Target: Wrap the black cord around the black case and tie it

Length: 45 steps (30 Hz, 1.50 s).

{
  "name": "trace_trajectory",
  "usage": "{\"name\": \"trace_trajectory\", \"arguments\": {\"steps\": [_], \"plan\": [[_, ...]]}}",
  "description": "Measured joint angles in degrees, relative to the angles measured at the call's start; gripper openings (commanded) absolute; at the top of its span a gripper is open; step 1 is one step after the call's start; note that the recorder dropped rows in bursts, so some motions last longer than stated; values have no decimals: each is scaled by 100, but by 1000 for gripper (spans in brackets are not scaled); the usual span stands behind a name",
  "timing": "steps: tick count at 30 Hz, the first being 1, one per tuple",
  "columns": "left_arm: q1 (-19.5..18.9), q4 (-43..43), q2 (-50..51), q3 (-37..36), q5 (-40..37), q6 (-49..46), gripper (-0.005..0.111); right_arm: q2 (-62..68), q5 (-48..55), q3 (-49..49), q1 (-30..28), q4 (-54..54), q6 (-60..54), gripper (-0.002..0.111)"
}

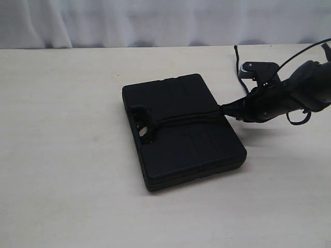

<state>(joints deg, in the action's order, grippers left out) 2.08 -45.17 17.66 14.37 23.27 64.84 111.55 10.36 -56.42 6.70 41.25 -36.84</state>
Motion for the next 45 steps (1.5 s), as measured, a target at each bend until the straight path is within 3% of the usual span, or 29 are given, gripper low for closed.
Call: {"name": "trace_trajectory", "arguments": {"steps": [2,5,7,9,10,12,13,14,15,20,23,27,29,31,35,45], "plan": [[0,-446,1142,397,527,595,0,21,-13,0,0,0,0,4],[0,-503,2872,1048,1528,547,0,44,-13,0,0,0,0,4],[0,-367,3590,1386,1737,350,0,44,-24,0,0,0,0,4],[0,5,4448,1845,1400,-187,0,44,-34,0,0,0,0,4],[0,126,4693,2023,1064,-424,0,44,-34,0,0,0,0,4],[0,323,5299,2620,-376,-1323,0,44,-73,0,0,0,0,4],[0,375,5622,3163,-1535,-2002,0,44,-85,0,0,0,0,4],[0,375,5805,3469,-2206,-2354,0,44,-85,0,0,0,0,4],[0,289,6159,4067,-3554,-2845,0,44,-96,0,0,0,0,4],[-3,353,7148,5442,-6107,-3698,0,44,-119,0,0,0,0,4],[-13,1755,7650,5908,-6691,-5720,0,44,-119,0,0,0,0,4],[-13,5372,8257,6071,-7379,-9828,1,44,-119,0,0,0,0,4],[75,6883,8478,6071,-7788,-11360,8,44,-119,0,0,0,0,4],[294,7905,8622,6071,-7902,-12329,23,44,-119,0,0,0,0,4],[977,8434,8662,6071,-7419,-13105,49,44,-119,0,0,0,0,4],[2964,8579,8860,6071,-6102,-14713,53,44,-178,0,0,0,0,4]]}}
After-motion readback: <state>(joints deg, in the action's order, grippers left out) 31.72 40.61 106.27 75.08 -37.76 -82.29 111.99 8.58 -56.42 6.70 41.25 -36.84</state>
